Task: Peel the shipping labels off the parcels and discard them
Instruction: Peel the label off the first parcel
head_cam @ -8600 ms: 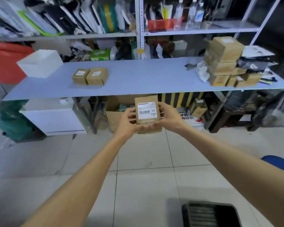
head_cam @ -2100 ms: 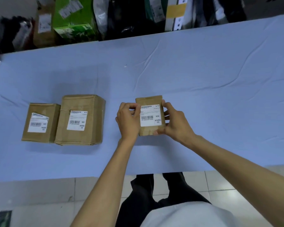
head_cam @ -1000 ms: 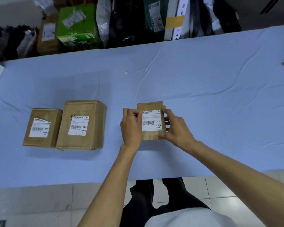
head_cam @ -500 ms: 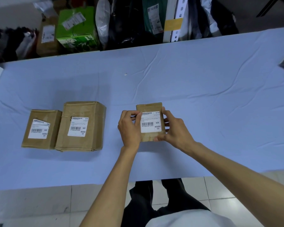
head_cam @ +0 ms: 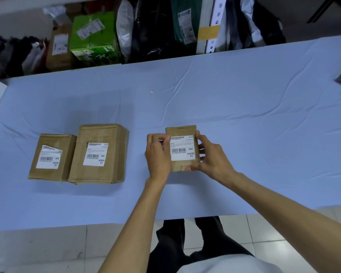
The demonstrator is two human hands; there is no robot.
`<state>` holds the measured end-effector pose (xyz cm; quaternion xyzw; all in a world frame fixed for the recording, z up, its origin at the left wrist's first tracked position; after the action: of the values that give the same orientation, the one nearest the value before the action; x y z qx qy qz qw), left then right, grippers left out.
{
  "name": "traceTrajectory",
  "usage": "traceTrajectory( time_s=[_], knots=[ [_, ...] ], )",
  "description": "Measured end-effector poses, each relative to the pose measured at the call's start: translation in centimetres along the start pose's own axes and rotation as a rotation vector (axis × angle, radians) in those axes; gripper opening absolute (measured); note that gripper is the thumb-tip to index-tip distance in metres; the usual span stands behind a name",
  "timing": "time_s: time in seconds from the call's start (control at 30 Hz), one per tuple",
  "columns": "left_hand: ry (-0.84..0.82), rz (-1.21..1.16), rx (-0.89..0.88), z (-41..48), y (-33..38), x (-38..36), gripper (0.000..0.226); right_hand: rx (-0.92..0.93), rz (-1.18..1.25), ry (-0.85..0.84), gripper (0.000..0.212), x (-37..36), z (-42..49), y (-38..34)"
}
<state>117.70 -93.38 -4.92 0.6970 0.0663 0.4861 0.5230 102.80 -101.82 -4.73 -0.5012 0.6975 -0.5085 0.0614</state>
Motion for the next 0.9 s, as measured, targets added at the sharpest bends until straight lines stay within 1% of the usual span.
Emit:
traceTrajectory(
  time_s=[0.13,0.23,0.3,0.47,0.6,0.7,0.8,0.9],
  knots=[
    [0.033,-0.257,0.075,-0.8,-0.8,0.5,0.003,-0.008,0.002,-0.001,0.099,0.1,0.1,0.1],
    [0.013,-0.343,0.046,-1.5,-0.5,0.5,0.018,-0.017,0.019,-0.008,0.102,0.0,0.1,0.2],
    [0.013,-0.382,0.028,-1.8,-0.2,0.5,0.023,-0.022,0.019,-0.009,0.102,-0.1,0.1,0.3],
    [0.033,-0.376,-0.005,-1.9,0.2,0.7,0.021,-0.032,0.021,-0.01,0.103,-0.1,0.1,0.3],
    [0.028,-0.354,-0.003,-1.7,0.3,0.7,0.021,-0.029,0.013,-0.007,0.098,-0.1,0.1,0.2],
    [0.004,-0.311,-0.003,-1.1,0.2,0.6,0.018,-0.026,-0.002,-0.005,0.102,-0.1,0.2,0.1],
    [-0.045,-0.212,-0.007,-0.6,-0.4,0.2,0.012,-0.023,-0.015,-0.011,0.107,-0.1,0.2,-0.1],
    [-0.055,-0.218,-0.012,-0.4,-0.4,0.4,0.014,-0.039,-0.02,-0.01,0.109,-0.1,0.2,0.0]
  ],
)
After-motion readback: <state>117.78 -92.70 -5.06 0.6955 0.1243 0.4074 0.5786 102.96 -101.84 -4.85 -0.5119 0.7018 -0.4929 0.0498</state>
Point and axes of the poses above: each hand's wrist, its own z-axis towards the middle knuckle, its own x-axis out of the back of the hand, y = z × x, the point moved 9 cm from there along z, towards the middle knuckle, and after that the axes turned 9 degrees about -x, right-handed, at the moved point
